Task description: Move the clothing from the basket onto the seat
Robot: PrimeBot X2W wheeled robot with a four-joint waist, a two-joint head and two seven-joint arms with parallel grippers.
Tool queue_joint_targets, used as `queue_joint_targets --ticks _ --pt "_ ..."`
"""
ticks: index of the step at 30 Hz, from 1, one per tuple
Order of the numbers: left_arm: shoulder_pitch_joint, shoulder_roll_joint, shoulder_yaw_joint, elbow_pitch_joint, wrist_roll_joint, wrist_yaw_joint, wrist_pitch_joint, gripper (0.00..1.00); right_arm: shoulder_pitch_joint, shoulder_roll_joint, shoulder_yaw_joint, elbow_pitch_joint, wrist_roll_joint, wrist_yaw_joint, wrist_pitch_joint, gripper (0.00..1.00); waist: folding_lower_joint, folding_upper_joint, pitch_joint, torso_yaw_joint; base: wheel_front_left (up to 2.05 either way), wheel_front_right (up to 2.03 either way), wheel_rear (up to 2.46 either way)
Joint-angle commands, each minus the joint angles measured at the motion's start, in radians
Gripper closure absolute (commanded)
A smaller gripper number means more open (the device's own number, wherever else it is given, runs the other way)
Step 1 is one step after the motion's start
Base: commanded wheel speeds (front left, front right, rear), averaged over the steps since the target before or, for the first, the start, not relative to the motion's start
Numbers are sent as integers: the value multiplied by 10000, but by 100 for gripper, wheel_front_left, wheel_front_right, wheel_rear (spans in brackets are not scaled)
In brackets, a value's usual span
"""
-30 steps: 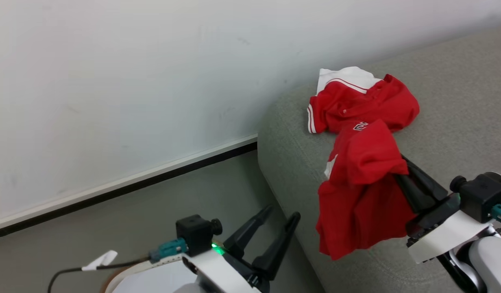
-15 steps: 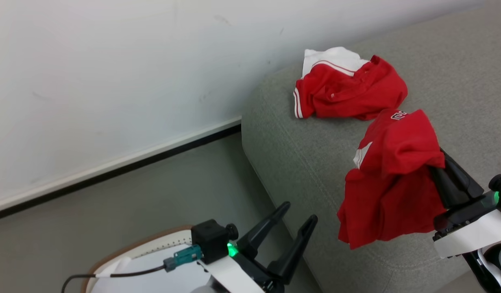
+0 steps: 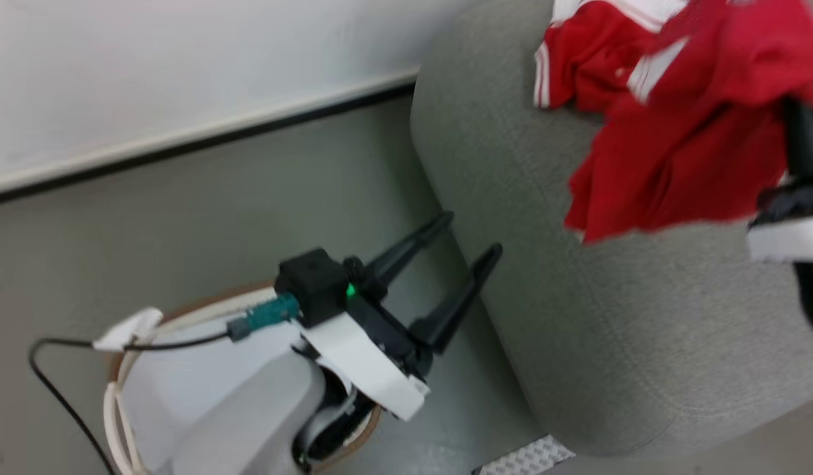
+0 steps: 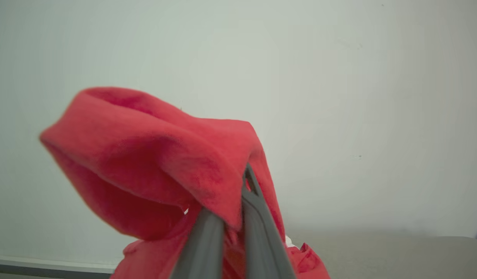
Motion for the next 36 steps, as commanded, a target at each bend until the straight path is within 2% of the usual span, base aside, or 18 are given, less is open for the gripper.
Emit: queue_joint_targets --ticks 1,6,12,17,22,28,29,30,31,36 --pt "-214 128 59 -77 55 -31 54 0 -396 46 -148 93 -232 -26 -38 100 -2 0 1001 471 0 0 0" --pt "-1185 384 123 -348 356 -78 334 0 -2495 -167 -981 985 -665 -26 250 100 -2 0 1959 880 0 0 0" --pt "-2154 532 -118 -474 821 -121 417 0 -4392 -1070 -1755 2126 -1132 -26 873 100 -2 0 2758 1354 0 0 0" --pt "-2693 454 -182 -318 988 -140 386 0 -5265 -1667 -2580 3326 -1784 -27 1136 100 -2 0 3289 1709 0 0 0" --pt "-2951 404 -217 -113 1061 -135 306 0 -5530 -1621 -3452 4863 -2595 -27 1051 100 -2 0 3735 2086 0 0 0" --pt "-2720 516 -231 32 1122 -28 152 0 -5480 -1126 -5254 6609 -3891 -27 604 100 -2 0 4014 2491 0 0 0" --pt "-2647 576 -217 58 1106 -1 124 0 -5479 -1003 -5496 6796 -4125 -27 448 87 -2 0 4008 2520 0 0 0" --pt "-2577 638 -179 68 1091 42 82 0 -5475 -909 -5670 6957 -4368 -27 327 50 -2 0 3995 2534 0 0 0" --pt "-2477 686 -121 77 1017 72 51 0 -5457 -864 -5807 7109 -4684 -27 225 0 -2 0 3960 2529 0 0 0" --pt "-1877 1007 100 70 819 210 -243 0 -5284 -587 -6315 7600 -5697 -27 -91 0 -2 0 3427 2450 0 0 0"
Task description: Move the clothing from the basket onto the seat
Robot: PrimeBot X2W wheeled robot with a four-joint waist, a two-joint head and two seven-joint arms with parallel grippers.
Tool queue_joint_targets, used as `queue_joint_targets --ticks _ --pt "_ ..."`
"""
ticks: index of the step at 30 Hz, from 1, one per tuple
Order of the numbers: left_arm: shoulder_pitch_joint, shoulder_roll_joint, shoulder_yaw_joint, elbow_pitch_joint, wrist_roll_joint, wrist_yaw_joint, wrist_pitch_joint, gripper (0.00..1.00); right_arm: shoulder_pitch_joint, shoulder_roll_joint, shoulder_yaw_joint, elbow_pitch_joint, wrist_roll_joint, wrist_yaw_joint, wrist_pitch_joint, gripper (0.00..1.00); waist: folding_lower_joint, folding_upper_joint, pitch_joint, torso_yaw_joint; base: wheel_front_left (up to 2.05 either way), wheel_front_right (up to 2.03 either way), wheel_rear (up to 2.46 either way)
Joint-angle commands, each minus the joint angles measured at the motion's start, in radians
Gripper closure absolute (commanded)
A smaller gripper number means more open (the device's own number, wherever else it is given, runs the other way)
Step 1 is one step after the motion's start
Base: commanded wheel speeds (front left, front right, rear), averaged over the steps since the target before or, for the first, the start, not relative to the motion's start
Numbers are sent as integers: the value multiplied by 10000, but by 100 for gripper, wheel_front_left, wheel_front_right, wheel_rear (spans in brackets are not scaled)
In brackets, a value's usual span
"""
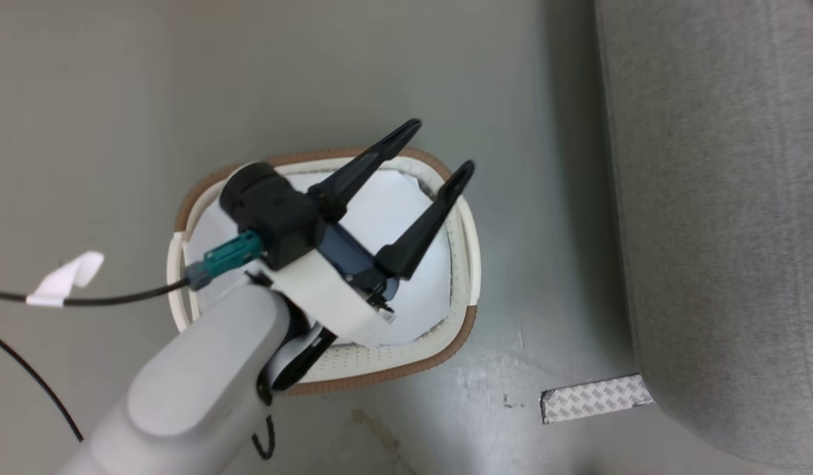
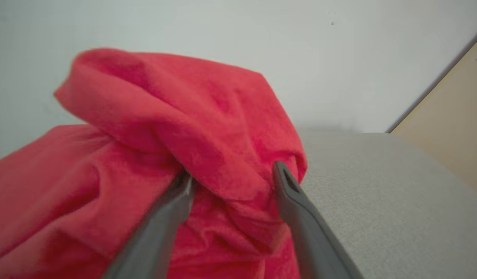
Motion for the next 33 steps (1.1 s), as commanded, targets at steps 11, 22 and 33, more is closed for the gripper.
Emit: queue_joint_targets --ticks 11,22,33 --pt "1527 522 929 244 -392 375 -402 0 1548 538 1537 -389 239 -27 -609 0 -1 0 -1949 -349 0 0 0" --pt "3831 -85 2710 284 360 469 -426 0 5472 746 3414 -4089 2101 -27 -667 0 -1 0 -4017 75 0 0 0" --pt "6133 -1134 4569 487 1579 239 -427 0 8644 1621 4117 -7070 2265 -27 -279 0 -1 0 -5518 681 0 0 0"
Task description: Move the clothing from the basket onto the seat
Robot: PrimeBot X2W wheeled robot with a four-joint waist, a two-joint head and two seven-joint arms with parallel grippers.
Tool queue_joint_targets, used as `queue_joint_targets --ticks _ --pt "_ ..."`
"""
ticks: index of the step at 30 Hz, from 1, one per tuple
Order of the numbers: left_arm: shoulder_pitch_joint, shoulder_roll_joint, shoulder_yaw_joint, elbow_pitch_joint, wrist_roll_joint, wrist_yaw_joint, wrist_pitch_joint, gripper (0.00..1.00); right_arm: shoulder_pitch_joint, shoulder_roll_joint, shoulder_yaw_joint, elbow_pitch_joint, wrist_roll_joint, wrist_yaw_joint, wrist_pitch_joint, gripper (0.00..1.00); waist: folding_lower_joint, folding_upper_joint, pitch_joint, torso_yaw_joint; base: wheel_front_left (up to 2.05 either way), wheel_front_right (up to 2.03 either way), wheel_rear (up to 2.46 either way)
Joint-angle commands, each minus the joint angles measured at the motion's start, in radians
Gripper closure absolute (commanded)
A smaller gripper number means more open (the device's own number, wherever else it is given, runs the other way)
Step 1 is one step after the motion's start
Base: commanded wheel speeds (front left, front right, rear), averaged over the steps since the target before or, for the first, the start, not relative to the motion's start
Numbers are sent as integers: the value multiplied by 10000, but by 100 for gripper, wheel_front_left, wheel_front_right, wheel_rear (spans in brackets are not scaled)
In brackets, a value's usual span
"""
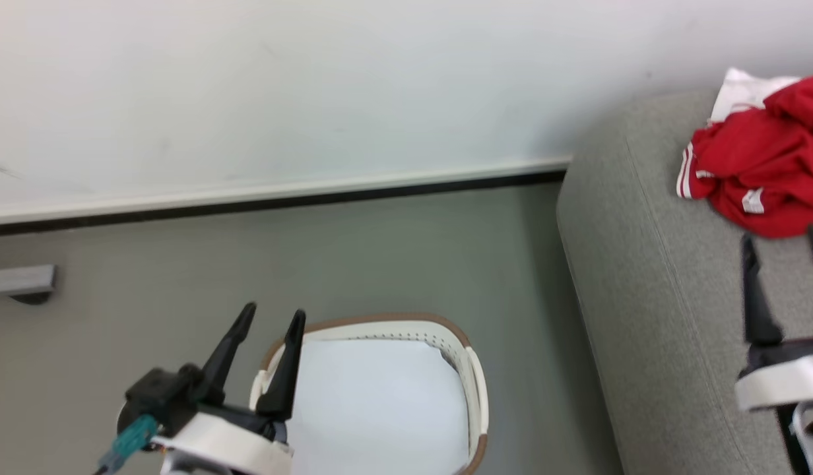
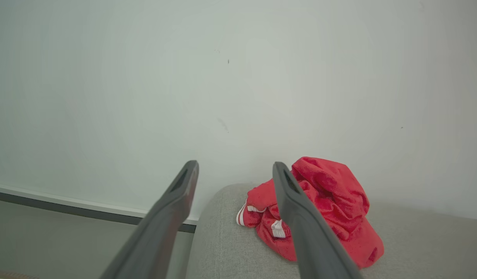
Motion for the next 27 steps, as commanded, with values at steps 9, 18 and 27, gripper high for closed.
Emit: queue_joint_targets --ticks 9,18,27 --pt "1599 -893 1651 60 1155 -124 -18 0 1993 695 498 -274 -295 -27 -356 0 4 0 -1402 760 0 0 0" --pt "2498 -1356 2524 282 1939 -404 -19 0 3354 1324 468 35 -508 -27 -500 0 4 0 -2039 1099 0 0 0" --pt "3018 -1518 2990 433 2348 -529 -20 0 3830 1434 870 231 -241 -27 -499 0 4 0 -2361 1072 0 0 0"
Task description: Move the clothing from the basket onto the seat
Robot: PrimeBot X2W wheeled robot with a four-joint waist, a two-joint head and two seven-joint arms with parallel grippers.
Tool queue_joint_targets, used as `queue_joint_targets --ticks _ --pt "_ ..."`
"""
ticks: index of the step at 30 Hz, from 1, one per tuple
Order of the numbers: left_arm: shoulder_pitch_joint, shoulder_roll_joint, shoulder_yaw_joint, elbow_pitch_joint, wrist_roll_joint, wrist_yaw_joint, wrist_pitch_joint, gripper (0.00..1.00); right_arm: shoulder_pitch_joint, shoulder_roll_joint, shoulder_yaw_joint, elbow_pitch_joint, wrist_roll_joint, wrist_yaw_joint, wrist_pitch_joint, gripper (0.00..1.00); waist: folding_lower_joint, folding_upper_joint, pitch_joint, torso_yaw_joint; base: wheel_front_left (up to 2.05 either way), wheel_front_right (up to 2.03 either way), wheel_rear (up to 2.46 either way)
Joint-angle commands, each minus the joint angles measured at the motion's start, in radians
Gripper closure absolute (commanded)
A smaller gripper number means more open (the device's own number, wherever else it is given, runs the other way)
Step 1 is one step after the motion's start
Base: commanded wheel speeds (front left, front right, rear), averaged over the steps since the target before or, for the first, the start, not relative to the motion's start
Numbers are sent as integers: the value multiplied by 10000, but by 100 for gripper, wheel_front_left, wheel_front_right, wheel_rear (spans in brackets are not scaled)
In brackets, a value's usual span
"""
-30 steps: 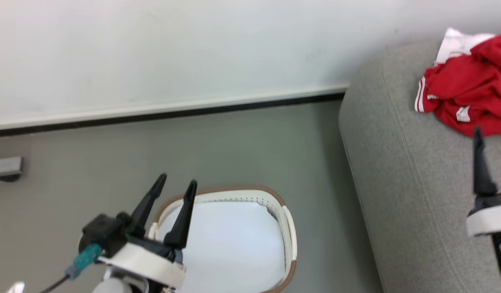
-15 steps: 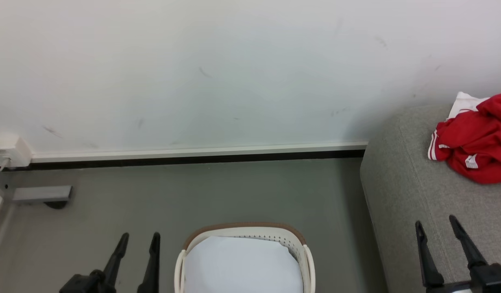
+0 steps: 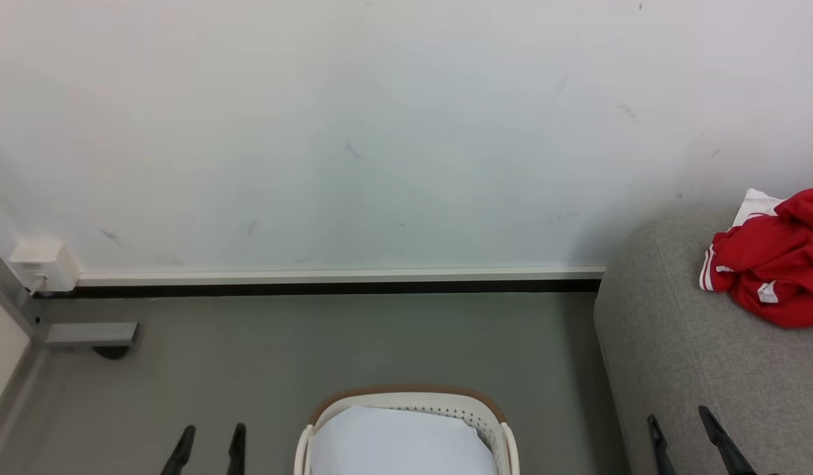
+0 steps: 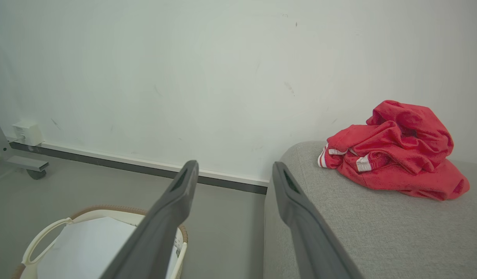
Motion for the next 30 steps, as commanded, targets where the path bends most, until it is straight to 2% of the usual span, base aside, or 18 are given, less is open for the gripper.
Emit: queue_joint_targets --ticks 1,26,27,30 --pt "103 1 63 -30 125 -15 -17 0 115 3 13 15 48 -27 -30 0 2 0 -13 -13 0 0 0" --pt "96 -87 127 42 222 -73 -17 0 -252 7 405 309 190 -27 -33 0 2 0 -246 80 0 0 0" --pt "60 -119 138 21 309 -84 2 100 -116 4 418 321 130 0 0 100 2 0 -248 77 0 0 0" --pt "83 -155 157 201 204 -88 47 100 -10 15 448 478 224 0 37 100 2 0 -240 84 0 0 0"
